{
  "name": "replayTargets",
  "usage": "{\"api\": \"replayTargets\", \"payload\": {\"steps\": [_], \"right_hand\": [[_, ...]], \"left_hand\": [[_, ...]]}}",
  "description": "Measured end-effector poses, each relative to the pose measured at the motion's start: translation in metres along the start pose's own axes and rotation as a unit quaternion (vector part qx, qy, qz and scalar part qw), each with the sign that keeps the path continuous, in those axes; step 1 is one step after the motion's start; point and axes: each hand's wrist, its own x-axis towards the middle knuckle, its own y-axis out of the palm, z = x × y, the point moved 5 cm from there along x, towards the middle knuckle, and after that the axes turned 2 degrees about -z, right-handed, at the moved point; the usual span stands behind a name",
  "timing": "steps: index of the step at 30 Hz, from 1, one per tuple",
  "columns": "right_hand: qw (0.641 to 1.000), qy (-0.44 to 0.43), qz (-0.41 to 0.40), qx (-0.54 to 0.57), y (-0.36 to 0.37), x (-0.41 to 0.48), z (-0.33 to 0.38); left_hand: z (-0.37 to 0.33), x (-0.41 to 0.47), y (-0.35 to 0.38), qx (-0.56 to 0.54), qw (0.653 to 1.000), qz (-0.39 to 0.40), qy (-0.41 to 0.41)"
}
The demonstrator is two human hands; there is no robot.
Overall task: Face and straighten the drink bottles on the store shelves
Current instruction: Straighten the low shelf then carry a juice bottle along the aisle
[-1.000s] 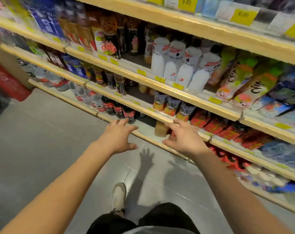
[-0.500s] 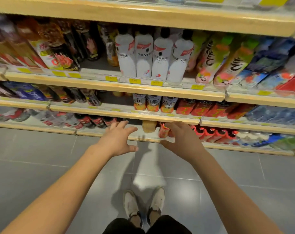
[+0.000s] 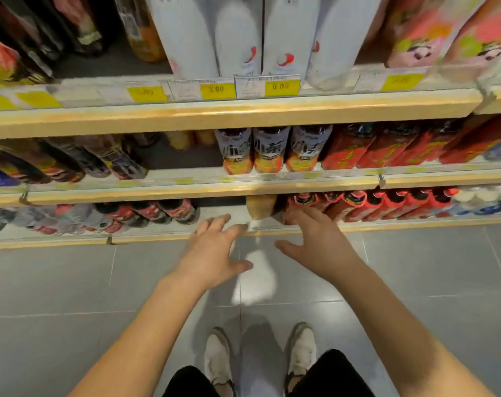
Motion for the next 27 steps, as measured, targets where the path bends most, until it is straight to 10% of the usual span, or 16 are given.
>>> {"api": "replayTargets", "payload": {"steps": [13,27], "right_hand": [[0.998,0.005,-0.046,0.050,0.206,0.111,-0.118],[0.987,-0.034,-0.149,0.037,0.237,0.193,-0.130]], "left_hand": [[0.096,0.150,0.213,0.029,0.999,-0.026,0.000],[0.137,0.249,0.270,0.054,0.997,-0.053,0.019]]}}
